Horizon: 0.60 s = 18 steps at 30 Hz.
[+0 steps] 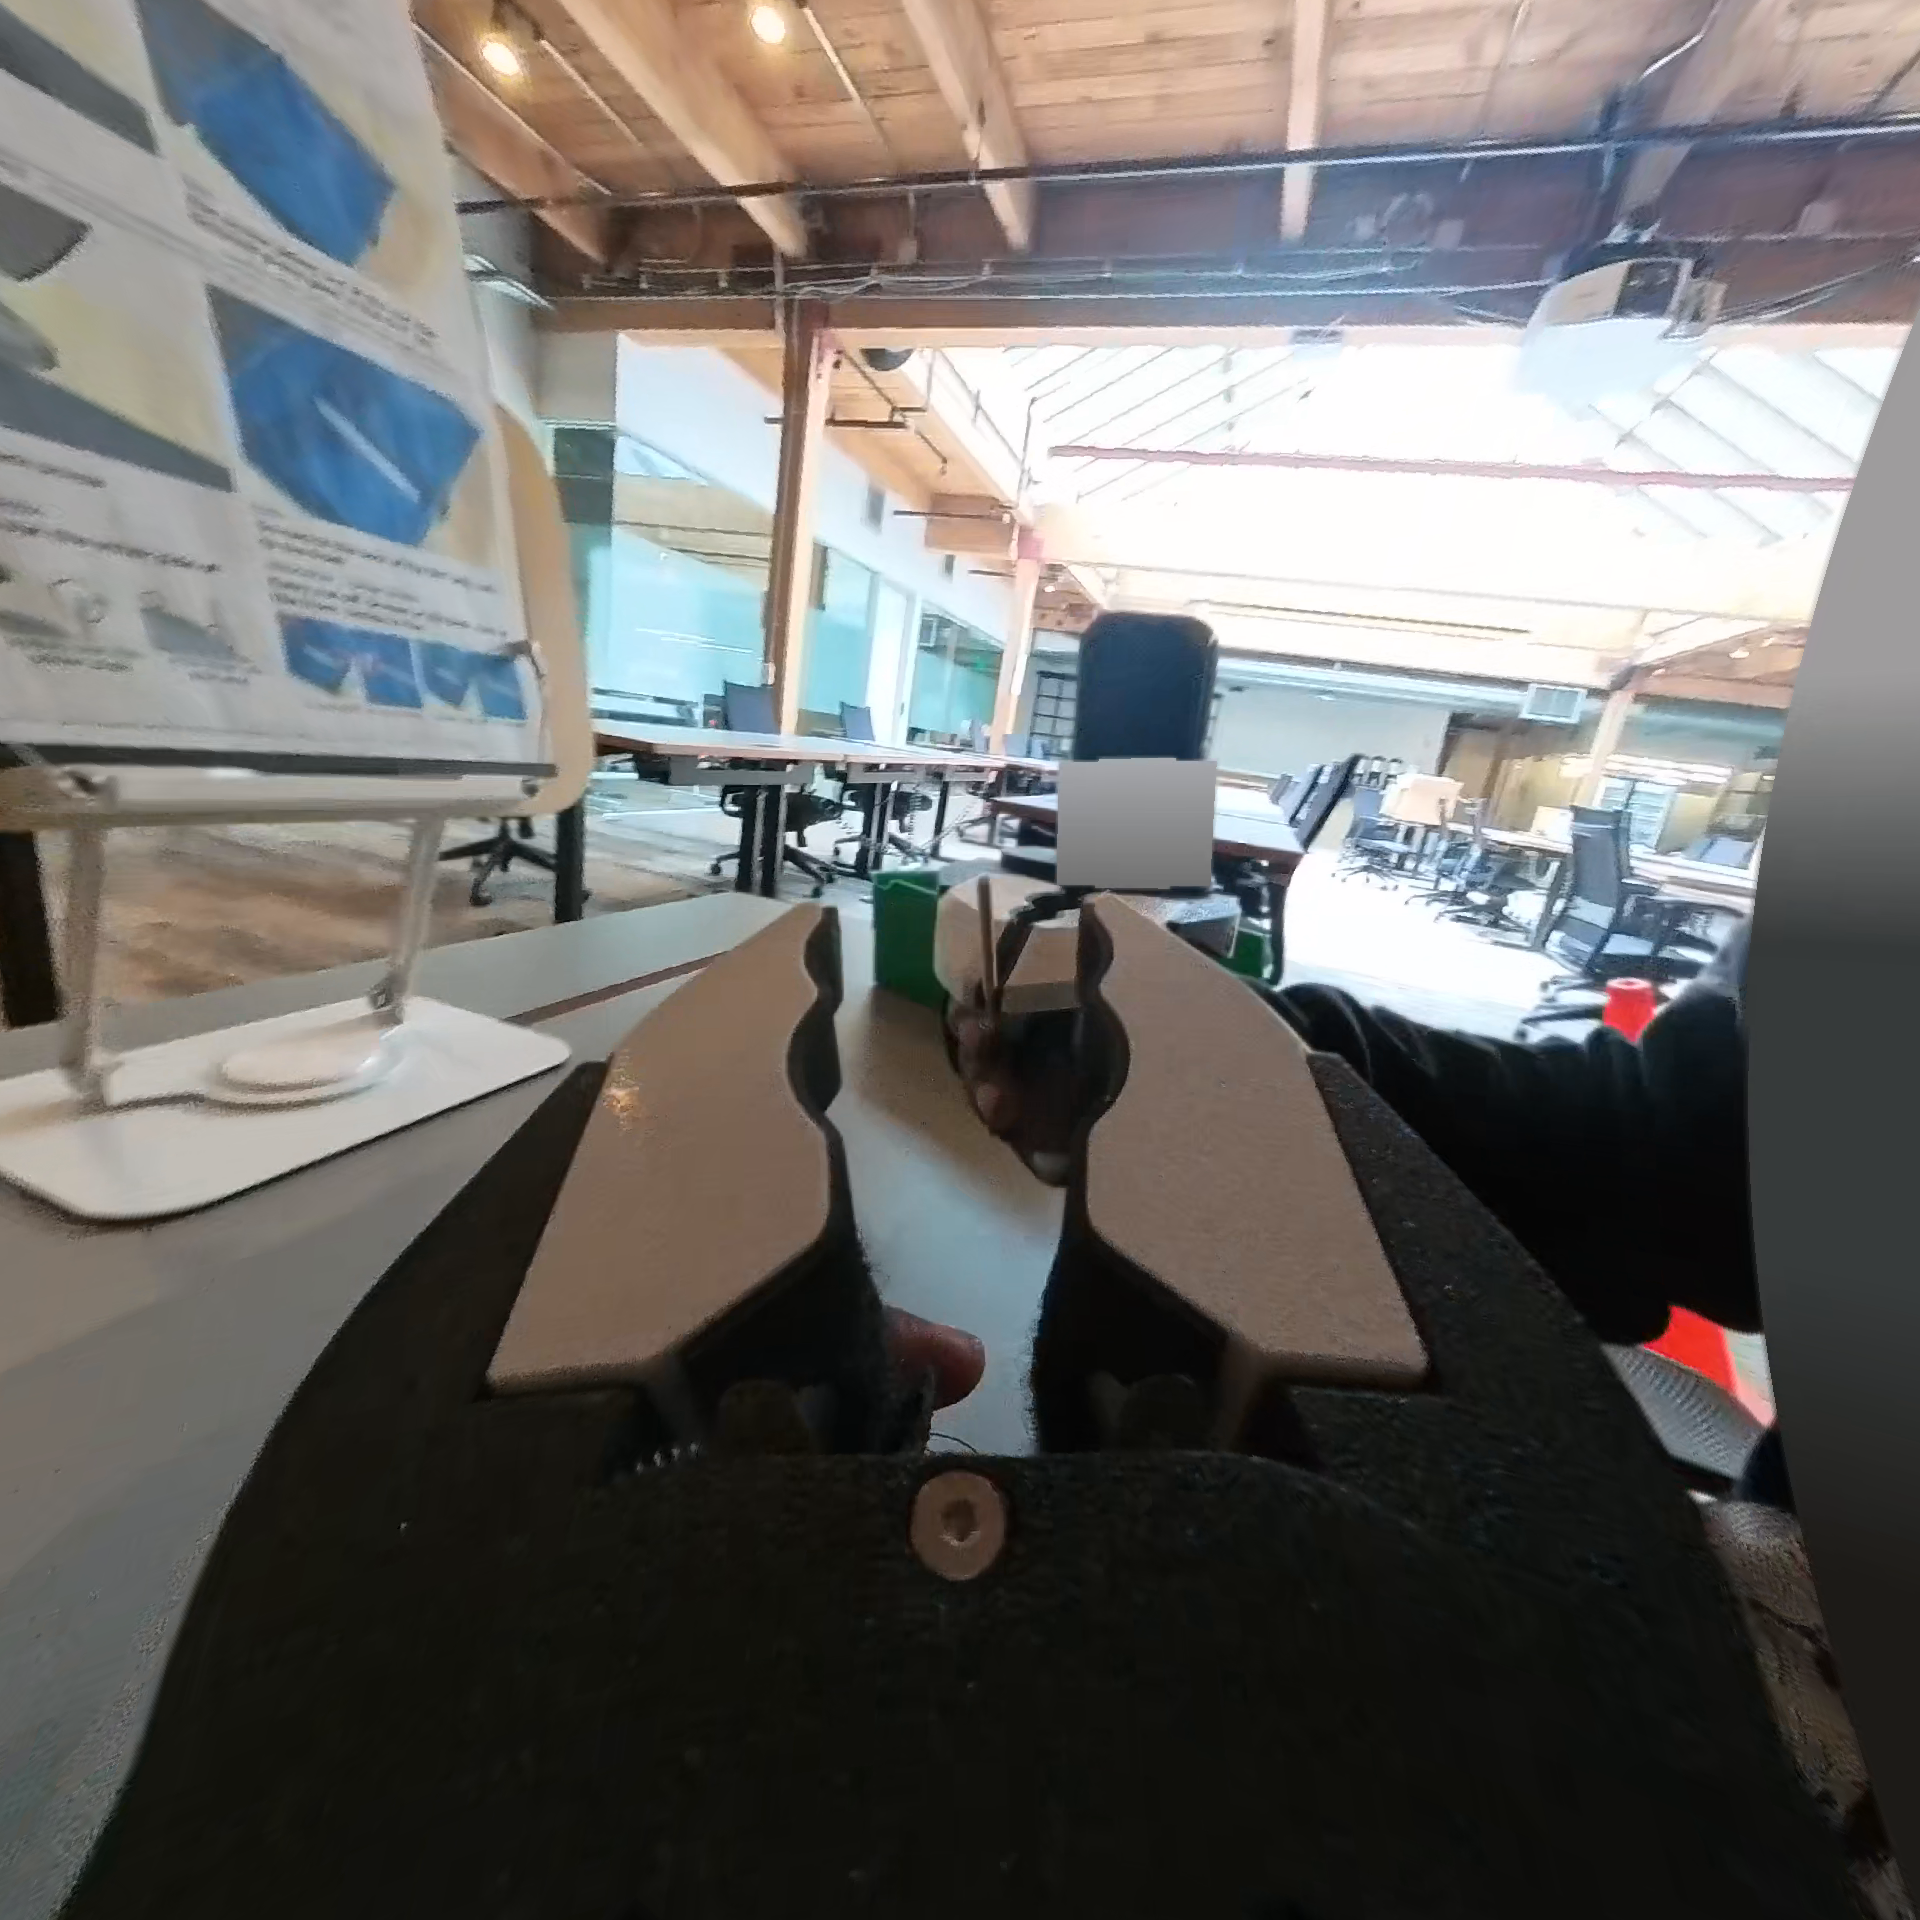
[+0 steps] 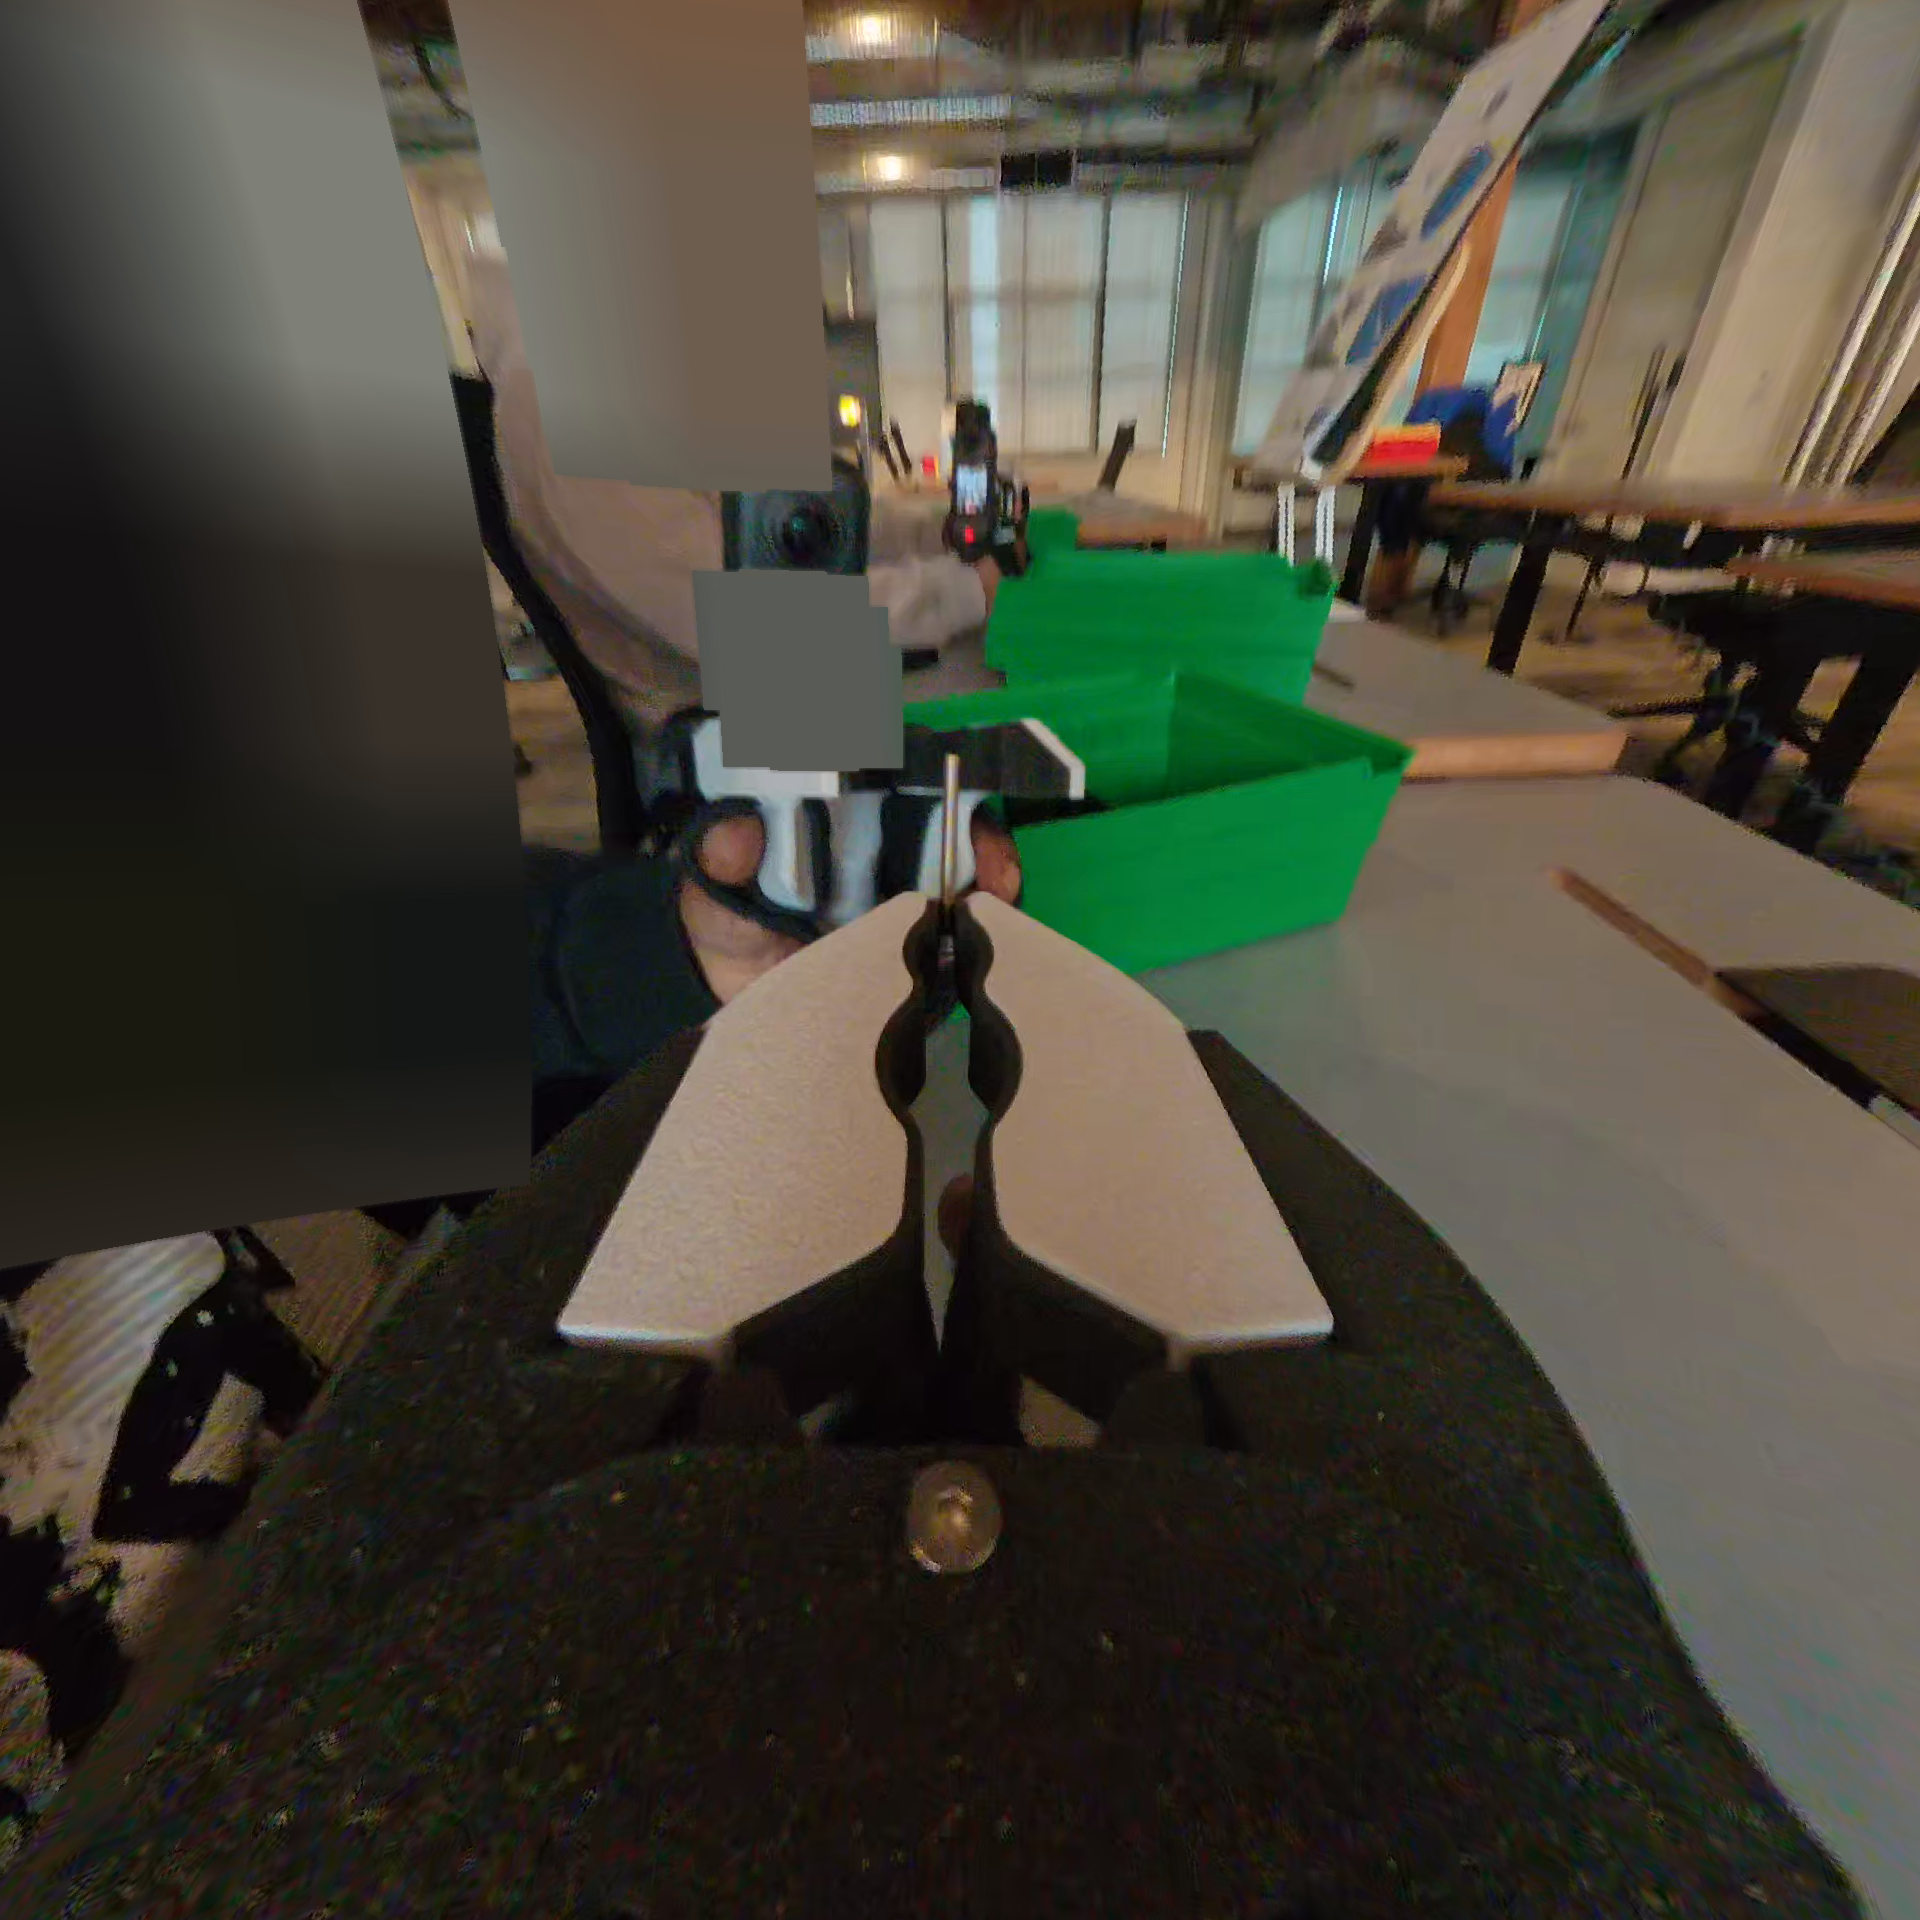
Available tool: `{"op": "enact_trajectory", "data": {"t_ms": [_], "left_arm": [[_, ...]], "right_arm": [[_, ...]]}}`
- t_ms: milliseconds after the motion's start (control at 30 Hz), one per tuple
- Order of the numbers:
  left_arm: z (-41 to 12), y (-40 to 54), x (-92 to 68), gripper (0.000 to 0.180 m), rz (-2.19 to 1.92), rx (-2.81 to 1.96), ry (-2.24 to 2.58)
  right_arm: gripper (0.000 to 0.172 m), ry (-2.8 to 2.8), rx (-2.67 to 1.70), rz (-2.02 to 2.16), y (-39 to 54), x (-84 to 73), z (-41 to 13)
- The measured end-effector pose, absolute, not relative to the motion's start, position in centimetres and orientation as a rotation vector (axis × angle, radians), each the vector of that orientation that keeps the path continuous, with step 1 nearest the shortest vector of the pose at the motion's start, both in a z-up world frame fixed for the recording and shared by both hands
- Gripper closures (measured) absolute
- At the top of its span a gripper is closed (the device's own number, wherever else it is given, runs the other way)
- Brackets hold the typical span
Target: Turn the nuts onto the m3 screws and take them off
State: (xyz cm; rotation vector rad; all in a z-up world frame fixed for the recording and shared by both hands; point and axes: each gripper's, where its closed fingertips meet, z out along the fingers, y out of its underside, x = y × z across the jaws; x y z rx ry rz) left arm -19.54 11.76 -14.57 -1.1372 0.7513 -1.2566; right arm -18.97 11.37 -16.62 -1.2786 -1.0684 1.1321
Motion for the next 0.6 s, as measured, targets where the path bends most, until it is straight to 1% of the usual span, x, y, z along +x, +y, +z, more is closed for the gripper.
{"op": "enact_trajectory", "data": {"t_ms": [200, 400, 500, 600], "left_arm": [[-13.2, 11.0, -17.8, 0.158, -1.321, -1.103, 0.786], [-13.2, 10.5, -17.3, 0.163, -1.369, -1.111, 0.802], [-13.2, 10.1, -17.2, 0.179, -1.379, -1.093, 0.827], [-13.3, 10.0, -17.0, 0.179, -1.369, -1.101, 0.850]], "right_arm": [[0.171, -0.999, -1.215, 1.193, 10.6, -18.6, -15.3], [0.171, -0.965, -1.164, 1.233, 10.1, -18.3, -14.5], [0.171, -0.955, -1.158, 1.242, 10.1, -18.2, -14.4], [0.166, -0.973, -1.160, 1.263, 9.8, -18.1, -14.5]]}}
